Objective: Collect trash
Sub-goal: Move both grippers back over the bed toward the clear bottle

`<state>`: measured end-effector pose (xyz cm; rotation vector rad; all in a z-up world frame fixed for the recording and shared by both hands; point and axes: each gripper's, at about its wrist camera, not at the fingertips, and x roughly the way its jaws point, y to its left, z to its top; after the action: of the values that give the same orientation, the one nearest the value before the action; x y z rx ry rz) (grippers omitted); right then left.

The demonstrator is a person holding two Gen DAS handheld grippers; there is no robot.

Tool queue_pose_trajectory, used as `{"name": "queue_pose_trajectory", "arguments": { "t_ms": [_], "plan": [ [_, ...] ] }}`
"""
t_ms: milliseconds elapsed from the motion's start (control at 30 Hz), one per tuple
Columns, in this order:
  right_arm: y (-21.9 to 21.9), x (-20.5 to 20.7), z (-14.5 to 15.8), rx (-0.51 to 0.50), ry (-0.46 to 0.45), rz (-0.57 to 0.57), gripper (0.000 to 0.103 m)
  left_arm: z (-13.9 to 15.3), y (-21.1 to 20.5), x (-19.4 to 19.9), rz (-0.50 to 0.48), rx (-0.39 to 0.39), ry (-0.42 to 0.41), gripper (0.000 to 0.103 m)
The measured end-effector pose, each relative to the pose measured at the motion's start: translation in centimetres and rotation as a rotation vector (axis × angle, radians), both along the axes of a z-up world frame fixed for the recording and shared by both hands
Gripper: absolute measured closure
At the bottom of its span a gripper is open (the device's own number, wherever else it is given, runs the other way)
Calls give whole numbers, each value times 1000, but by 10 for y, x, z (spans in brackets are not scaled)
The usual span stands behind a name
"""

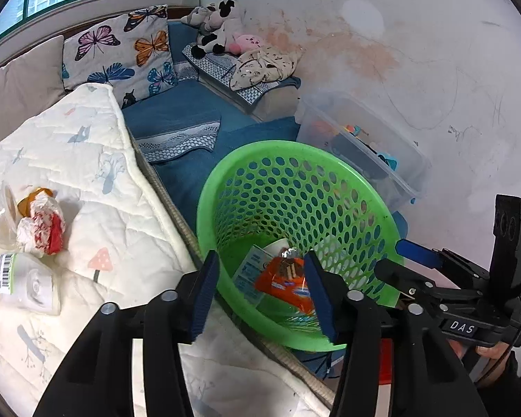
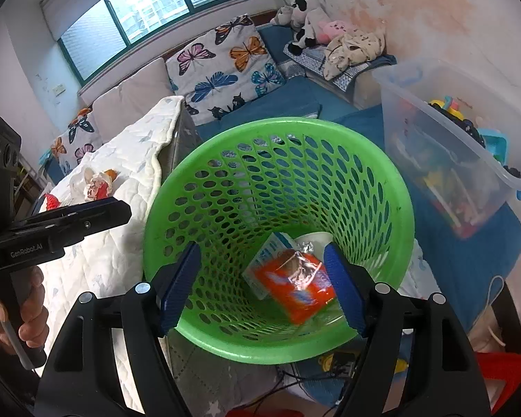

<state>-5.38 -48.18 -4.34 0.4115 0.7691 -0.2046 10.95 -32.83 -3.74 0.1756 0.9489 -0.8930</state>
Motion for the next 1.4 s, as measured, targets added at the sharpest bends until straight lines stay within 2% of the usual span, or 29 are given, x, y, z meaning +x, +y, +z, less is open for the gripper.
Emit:
{"name": "queue_pose_trajectory", "arguments": {
  "t_ms": [133, 433, 500, 967, 1400],
  "plan": [
    [8, 0, 5, -10, -8, 22, 27, 4, 16, -2, 29, 4, -23, 43],
    [38, 9, 16, -9, -27, 105, 24, 11, 70, 1, 128, 11, -45, 37],
    [47, 13, 19, -15, -28, 131, 23, 12, 84, 2, 162, 17, -56, 31],
    [129, 44, 41, -51, -53, 337, 22, 19, 193, 15, 361, 22, -83, 24],
    [196, 106, 49, -131, -54, 552, 22, 15, 269, 28, 501, 45, -85, 23]
  ]
}}
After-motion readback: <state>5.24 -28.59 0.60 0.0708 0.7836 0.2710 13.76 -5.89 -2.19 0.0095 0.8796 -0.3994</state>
